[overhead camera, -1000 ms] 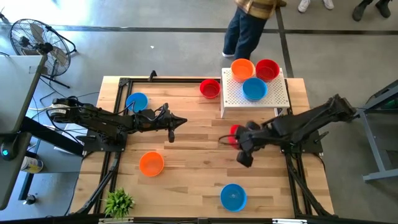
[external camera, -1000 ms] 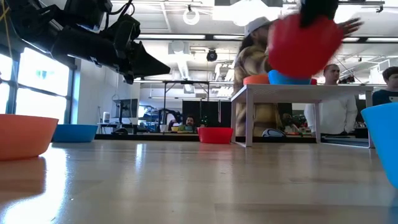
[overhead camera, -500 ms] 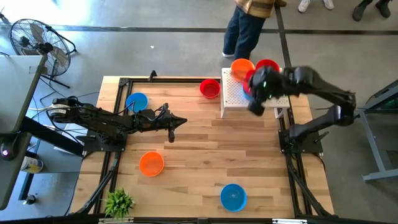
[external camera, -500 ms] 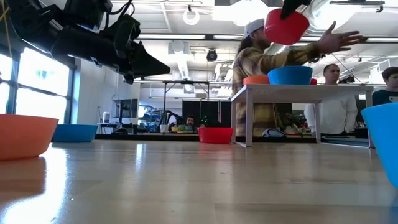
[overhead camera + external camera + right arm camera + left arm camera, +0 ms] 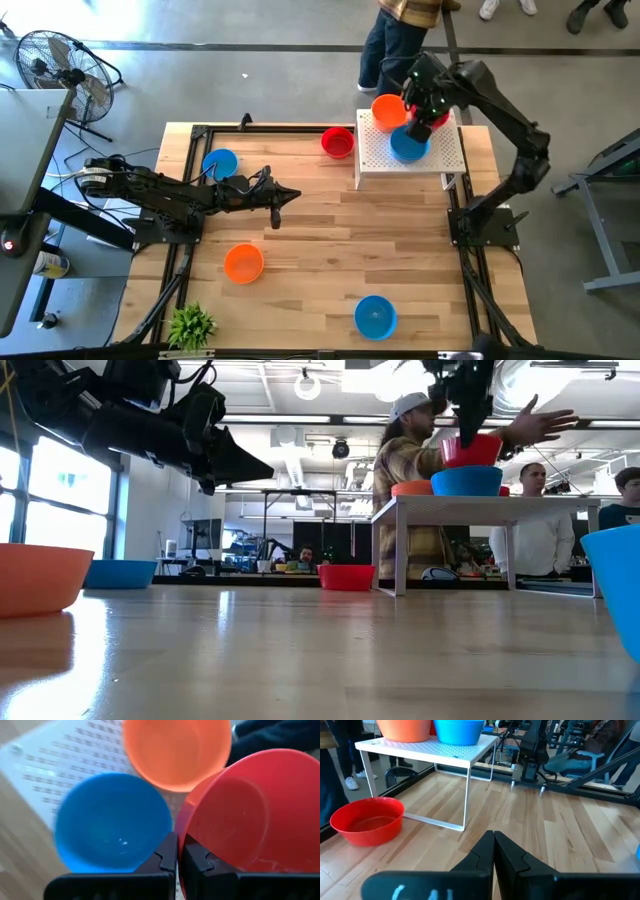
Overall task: Pick & Place Mini bowls
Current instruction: Stack the red bowl on the stacked red bowls on the shelf
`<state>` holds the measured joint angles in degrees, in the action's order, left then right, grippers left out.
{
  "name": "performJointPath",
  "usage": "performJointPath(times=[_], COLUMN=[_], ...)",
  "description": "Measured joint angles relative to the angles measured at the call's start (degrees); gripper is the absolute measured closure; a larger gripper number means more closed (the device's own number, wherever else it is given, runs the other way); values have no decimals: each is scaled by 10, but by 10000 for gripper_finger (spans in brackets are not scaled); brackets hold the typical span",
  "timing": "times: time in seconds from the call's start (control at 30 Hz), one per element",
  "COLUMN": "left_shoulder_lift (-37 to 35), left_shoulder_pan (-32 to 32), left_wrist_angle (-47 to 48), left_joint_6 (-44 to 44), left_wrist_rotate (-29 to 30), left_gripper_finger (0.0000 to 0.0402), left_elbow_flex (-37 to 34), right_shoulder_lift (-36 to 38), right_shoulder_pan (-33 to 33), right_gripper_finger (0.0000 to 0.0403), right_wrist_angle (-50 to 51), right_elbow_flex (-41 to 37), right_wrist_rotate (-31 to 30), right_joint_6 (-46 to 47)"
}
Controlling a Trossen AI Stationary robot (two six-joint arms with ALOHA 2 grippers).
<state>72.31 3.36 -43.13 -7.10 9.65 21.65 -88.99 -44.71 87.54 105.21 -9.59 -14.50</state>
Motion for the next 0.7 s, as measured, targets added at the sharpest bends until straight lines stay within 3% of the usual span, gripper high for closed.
performJointPath(times=[0.3,0.7], left_shoulder_lift=[0,0], left_shoulder_pan=[0,0], left_wrist_angle=[0,0], left_joint_6=[8,8], left_wrist_rotate=[0,0], left_gripper_finger=[401,401], left_elbow_flex=[0,0], right_shoulder_lift=[-18,-33], right_shoulder_pan=[-76,-97], right_gripper_finger=[402,402], right_wrist_angle=[-9,-42], right_elbow_flex=[0,-57], right_wrist_rotate=[40,67], right_joint_6=[-12,-9])
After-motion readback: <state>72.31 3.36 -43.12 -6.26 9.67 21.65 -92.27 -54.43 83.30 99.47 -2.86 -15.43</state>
